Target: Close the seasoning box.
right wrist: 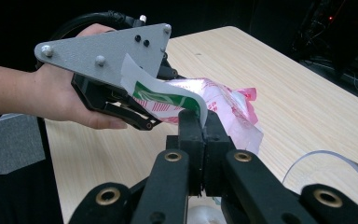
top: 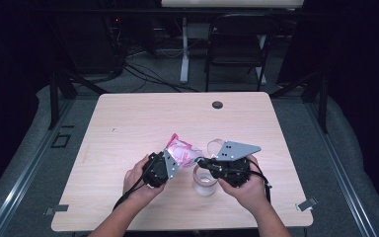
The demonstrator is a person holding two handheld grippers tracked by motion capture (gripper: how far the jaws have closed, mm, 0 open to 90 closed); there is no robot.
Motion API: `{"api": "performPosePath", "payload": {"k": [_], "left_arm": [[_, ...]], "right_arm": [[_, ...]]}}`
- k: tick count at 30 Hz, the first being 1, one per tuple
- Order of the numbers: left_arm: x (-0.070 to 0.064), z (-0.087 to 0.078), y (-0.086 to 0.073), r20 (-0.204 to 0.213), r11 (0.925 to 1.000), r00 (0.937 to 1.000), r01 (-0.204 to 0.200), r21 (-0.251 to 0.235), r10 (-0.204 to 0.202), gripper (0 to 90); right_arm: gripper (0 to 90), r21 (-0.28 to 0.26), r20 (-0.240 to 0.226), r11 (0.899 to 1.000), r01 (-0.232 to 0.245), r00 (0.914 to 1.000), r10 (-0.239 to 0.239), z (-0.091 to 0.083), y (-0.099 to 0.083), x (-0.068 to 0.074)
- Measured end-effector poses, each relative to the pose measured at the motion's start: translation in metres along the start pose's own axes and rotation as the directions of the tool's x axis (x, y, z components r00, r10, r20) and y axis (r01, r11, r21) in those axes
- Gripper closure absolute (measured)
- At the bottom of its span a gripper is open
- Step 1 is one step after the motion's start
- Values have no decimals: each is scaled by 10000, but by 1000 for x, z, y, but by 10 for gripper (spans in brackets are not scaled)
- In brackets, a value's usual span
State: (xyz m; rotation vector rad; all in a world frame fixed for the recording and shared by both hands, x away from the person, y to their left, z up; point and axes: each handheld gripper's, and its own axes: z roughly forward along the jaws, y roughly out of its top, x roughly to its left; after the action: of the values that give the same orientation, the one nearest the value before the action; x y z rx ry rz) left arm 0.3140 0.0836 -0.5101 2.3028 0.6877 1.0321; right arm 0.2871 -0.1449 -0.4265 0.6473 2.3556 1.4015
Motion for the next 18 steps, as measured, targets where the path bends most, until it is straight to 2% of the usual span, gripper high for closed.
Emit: {"api": "performPosePath", "payload": {"k": [14, 18], "left_arm": [[-2, -3, -1, -379, 9987, 9980, -512, 9, 512, 597], [-3, -4, -1, -656, 9974, 9953, -714, -89, 706, 598]], "right_arm": [[897, 68, -107, 10000, 24, 9999, -23, 0, -1, 0], [898, 102, -121, 9999, 7, 9999, -6, 0, -1, 0]]}}
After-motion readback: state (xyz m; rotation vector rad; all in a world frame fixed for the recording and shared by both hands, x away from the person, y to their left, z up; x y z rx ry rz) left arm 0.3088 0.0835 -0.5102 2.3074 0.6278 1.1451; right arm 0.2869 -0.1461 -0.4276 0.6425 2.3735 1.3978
